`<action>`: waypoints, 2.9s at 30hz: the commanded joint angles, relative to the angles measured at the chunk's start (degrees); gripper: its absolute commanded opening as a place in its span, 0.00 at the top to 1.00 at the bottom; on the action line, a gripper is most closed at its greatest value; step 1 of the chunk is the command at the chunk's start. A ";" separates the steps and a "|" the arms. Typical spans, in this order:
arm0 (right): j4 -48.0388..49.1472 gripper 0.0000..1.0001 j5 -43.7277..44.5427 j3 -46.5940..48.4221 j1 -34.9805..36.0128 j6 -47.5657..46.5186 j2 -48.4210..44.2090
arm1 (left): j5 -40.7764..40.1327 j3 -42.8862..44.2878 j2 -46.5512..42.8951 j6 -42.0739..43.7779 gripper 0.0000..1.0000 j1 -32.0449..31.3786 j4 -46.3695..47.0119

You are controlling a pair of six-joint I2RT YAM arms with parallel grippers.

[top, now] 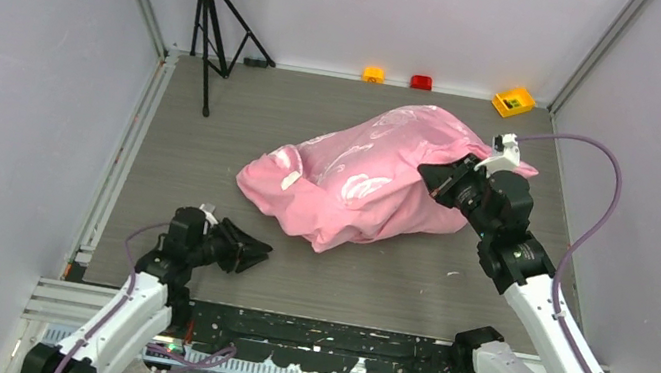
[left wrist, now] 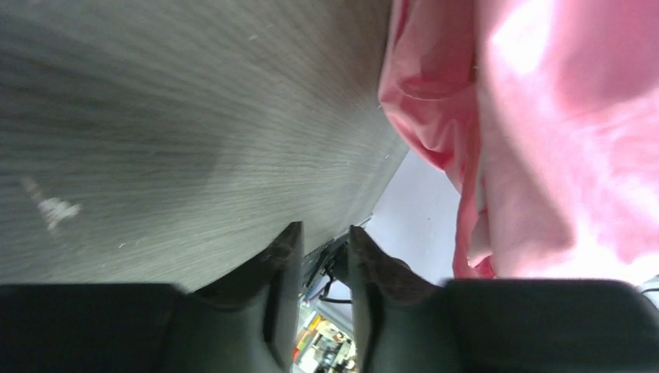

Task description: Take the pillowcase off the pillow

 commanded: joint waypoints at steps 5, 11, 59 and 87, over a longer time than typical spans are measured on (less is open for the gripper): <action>4.43 0.99 0.70 2.11 -0.17 -0.27 -3.20 | -7.28 3.02 9.83 -5.56 0.52 -4.67 18.25; 3.72 0.99 1.05 1.89 -0.14 -0.18 -3.92 | -0.35 12.11 29.41 -5.20 0.34 -8.34 40.06; -0.39 0.96 -4.74 3.65 -0.13 1.91 1.84 | 8.13 61.63 46.51 15.05 0.19 -21.63 29.94; -3.94 0.95 4.03 2.00 -0.19 0.37 -3.61 | -17.24 67.60 40.02 45.89 0.12 -14.72 -23.08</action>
